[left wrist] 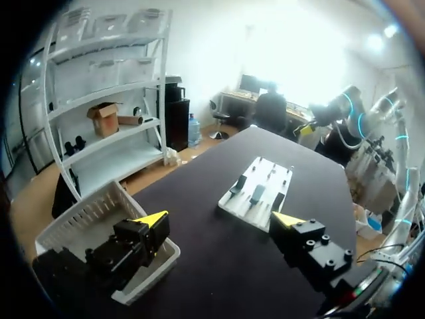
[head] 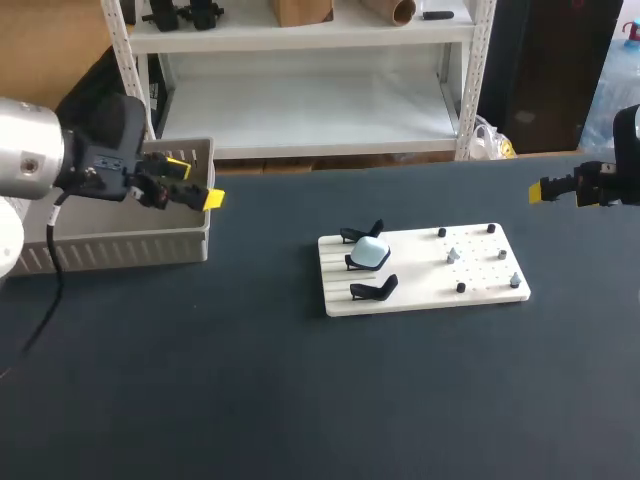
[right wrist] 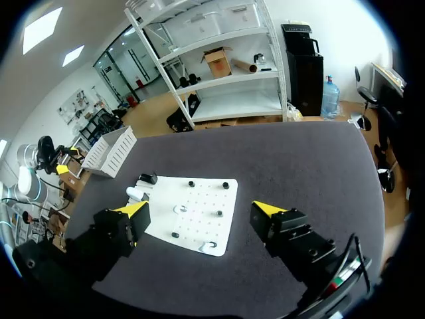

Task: Pick up each earbud case from the left stands, insert the matching earbuds, close the lid, and place the case in the box.

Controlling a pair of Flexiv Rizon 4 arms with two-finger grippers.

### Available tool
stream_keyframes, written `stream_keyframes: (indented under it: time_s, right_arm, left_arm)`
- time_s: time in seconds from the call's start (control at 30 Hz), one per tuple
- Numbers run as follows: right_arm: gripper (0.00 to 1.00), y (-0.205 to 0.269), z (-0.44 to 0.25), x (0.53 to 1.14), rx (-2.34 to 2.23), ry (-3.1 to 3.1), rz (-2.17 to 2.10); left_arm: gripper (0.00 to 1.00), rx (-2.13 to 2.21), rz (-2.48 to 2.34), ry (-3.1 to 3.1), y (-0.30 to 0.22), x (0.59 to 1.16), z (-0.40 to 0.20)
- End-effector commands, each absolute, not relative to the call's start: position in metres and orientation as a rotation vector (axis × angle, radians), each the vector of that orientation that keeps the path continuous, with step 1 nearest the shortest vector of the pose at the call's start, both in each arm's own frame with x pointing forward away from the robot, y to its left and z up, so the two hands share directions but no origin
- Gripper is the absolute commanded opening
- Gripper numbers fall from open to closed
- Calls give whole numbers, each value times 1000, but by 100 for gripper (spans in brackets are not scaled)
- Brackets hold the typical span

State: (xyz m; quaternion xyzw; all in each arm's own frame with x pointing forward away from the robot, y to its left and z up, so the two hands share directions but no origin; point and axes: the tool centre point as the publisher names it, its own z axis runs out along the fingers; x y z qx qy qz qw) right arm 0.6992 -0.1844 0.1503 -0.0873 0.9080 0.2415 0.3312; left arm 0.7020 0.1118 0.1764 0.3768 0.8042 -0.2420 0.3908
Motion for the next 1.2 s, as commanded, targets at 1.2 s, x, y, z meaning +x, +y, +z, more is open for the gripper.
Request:
stream_keyframes:
  time_s: [1.2]
  right_arm:
    - [100,-185,150,700,-231,2373,637]
  left_arm:
    - [100,1617,-928,1574,-26,721,78]
